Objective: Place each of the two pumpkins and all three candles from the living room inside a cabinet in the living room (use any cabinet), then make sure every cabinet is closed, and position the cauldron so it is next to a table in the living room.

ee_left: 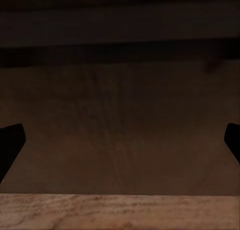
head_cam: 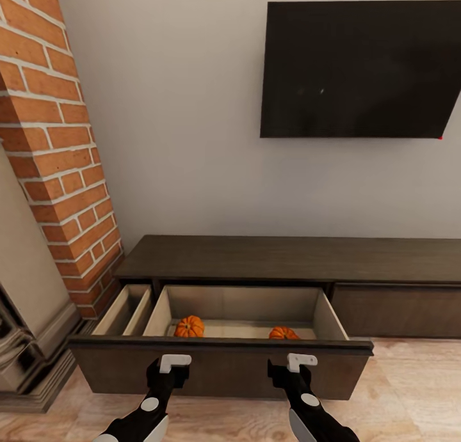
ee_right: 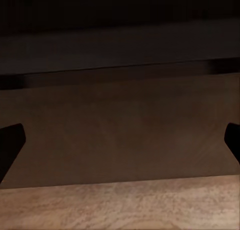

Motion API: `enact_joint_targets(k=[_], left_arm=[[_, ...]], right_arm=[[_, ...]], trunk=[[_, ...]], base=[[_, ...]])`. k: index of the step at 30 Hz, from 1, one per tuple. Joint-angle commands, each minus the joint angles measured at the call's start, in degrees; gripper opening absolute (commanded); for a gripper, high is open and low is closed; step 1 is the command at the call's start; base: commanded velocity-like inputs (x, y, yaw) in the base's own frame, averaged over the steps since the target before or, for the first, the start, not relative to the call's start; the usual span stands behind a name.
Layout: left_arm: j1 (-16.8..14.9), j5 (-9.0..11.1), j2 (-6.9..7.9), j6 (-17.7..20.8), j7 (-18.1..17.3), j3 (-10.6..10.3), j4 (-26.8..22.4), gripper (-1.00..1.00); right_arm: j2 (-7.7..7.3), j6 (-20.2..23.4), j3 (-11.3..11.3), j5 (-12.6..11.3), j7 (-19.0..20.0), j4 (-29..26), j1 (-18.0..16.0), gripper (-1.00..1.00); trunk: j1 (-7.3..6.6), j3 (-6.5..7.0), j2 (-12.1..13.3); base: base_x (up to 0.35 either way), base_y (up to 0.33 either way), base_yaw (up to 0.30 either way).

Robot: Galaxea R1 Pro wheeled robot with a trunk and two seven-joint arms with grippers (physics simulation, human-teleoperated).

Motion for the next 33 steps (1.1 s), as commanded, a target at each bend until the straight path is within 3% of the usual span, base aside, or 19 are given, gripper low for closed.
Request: enact_joint_targets(k=[1,25,33], left_arm=[[-0.05,0.31,0.01,-0.19,0.38,-0.49,0.04,1.0],[-0.05,0.31,0.01,-0.16,0.38,-0.49,0.07,1.0],[-0.05,0.31,0.01,-0.12,0.38,-0.49,0.12,1.0]], right_arm=[[-0.05,-0.36,0.44,-0.6,-0.4,0.03,-0.06,1.0],[-0.05,-0.36,0.44,-0.59,-0.4,0.03,-0.07,1.0],[-0.05,-0.36,0.44,-0.59,-0.4,0.03,-0.06,1.0]], trunk=[[-0.01,-0.05,-0.02],[-0.01,-0.05,-0.02],[-0.01,-0.05,-0.02]], base=[[0.02,0.0,0.0],[0.072,0.0,0.0],[0.286,0.0,0.0]])
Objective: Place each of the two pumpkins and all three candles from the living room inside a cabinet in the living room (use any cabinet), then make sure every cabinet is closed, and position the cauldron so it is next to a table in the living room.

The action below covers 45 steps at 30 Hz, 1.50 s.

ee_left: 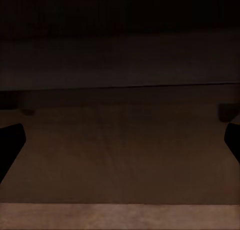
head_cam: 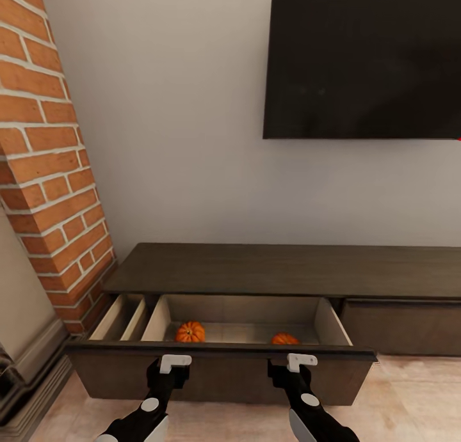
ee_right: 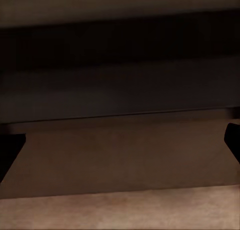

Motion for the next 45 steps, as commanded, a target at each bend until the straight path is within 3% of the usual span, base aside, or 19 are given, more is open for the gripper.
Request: enact_joint_targets(k=[1,23,45], left_arm=[[-0.07,0.32,0.02,-0.24,0.43,-0.23,0.04,1.0],[-0.07,0.32,0.07,-0.27,0.43,-0.23,0.04,1.0],[-0.07,0.32,0.1,-0.33,0.43,-0.23,0.04,1.0]], right_arm=[[-0.05,-0.36,0.44,-0.61,-0.4,0.03,-0.06,1.0],[-0.05,-0.36,0.44,-0.61,-0.4,0.03,-0.06,1.0],[-0.05,-0.36,0.44,-0.61,-0.4,0.03,-0.07,1.0]], trunk=[[0.02,-0.05,-0.02],[0.02,-0.05,-0.02],[0.02,-0.05,-0.02]], base=[[0.33,0.0,0.0],[0.297,0.0,0.0],[0.075,0.007,0.0]])
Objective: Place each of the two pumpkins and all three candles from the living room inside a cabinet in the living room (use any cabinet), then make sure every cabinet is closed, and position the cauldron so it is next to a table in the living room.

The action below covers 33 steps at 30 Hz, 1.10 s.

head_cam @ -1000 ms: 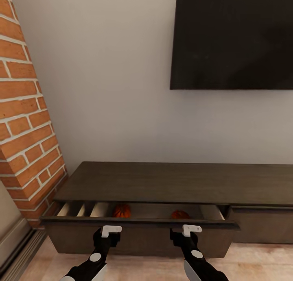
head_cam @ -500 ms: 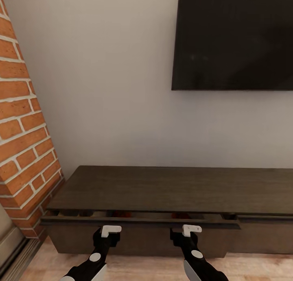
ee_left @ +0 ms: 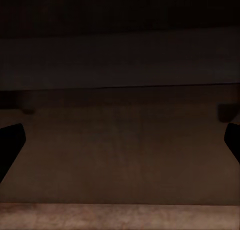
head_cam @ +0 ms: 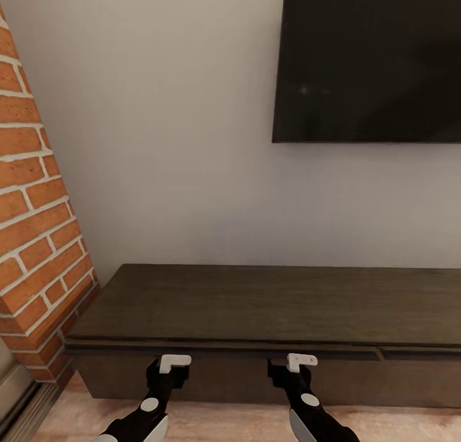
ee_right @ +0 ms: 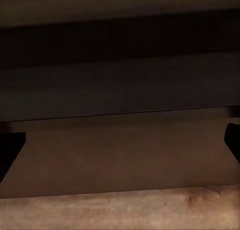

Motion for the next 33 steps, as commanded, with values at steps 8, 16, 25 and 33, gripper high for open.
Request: enact_joint_targets(k=[8,16,25,33], left_arm=[[-0.06,0.3,0.03,-0.2,0.41,-0.37,0.03,1.0],[-0.06,0.3,0.03,-0.22,0.41,-0.37,-0.05,1.0],[-0.06,0.3,0.03,-0.22,0.41,-0.37,-0.06,1.0],[-0.06,0.3,0.03,-0.22,0.41,-0.37,-0.06,1.0]], right_arm=[[-0.05,-0.36,0.47,-0.62,-0.4,0.03,-0.06,1.0],[-0.05,-0.36,0.46,-0.61,-0.4,0.03,-0.06,1.0],[-0.05,-0.36,0.45,-0.61,-0.4,0.03,-0.06,1.0],[-0.05,-0.36,0.46,-0.61,-0.4,0.03,-0.07,1.0]], trunk=[[-0.01,-0.05,-0.02],[-0.01,-0.05,-0.02],[-0.01,-0.05,-0.02],[-0.01,-0.05,-0.02]], base=[[0.033,0.0,0.0],[0.092,0.0,0.0],[-0.215,0.0,0.0],[-0.336,0.0,0.0]])
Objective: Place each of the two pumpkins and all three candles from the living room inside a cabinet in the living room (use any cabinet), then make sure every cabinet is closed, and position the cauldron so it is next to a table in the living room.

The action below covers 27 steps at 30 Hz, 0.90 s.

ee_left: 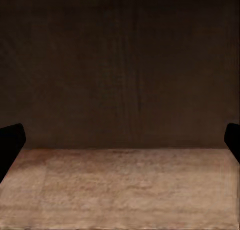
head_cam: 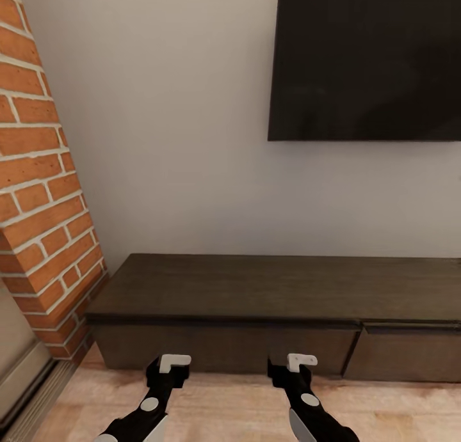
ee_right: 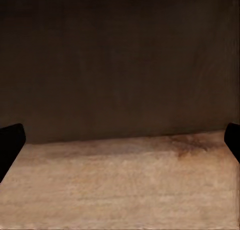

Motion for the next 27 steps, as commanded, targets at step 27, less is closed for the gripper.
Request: enact_joint_targets(k=[27], left_arm=[[-0.05,0.38,-0.07,0.03,0.52,-0.41,-0.03,1.0]], right_arm=[[-0.07,-0.36,0.41,-0.64,-0.4,0.03,-0.05,1.0]], trunk=[[-0.2,1.28,0.05]], base=[[-0.201,0.0,0.0]])
